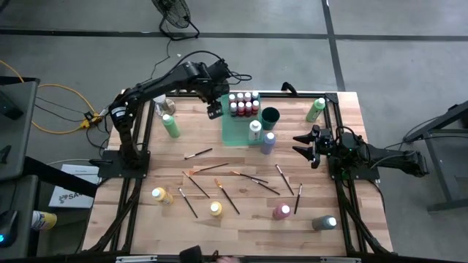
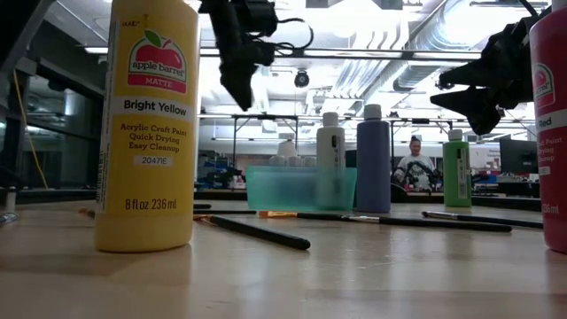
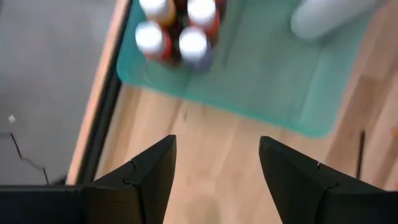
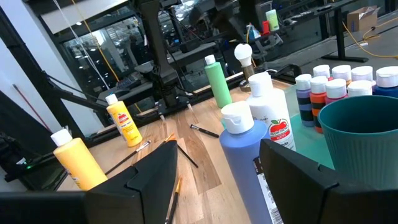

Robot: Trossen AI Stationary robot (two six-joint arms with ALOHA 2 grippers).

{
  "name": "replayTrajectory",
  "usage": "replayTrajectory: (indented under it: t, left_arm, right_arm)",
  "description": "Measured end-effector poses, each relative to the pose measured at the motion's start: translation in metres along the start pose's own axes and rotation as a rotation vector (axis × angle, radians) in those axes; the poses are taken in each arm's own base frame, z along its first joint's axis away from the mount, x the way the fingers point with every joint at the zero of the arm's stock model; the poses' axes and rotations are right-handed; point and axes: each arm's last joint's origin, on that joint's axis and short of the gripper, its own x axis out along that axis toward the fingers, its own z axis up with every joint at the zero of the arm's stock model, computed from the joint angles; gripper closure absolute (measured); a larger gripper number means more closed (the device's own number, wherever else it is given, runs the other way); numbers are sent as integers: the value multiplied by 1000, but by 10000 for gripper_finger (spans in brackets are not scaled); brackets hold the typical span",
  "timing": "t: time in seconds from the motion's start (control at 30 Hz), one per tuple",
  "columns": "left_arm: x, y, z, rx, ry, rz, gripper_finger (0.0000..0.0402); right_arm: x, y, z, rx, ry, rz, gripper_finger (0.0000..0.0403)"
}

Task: Pick & Place Paint Supplies
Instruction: Put the left light green paint bottle into the green bin

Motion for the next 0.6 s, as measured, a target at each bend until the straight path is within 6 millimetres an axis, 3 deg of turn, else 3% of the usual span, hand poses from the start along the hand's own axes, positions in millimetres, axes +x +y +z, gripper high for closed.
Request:
replayTrajectory:
  t: [0.37,0.6]
  left_arm:
    - [-16,-3,-11,11,28,-51,178]
    - [-16,-6,-38,21,41,-57,178]
  right_arm:
    - [0,0,0,0,0,0,180]
    - [0,0,0,0,-1,-1,180]
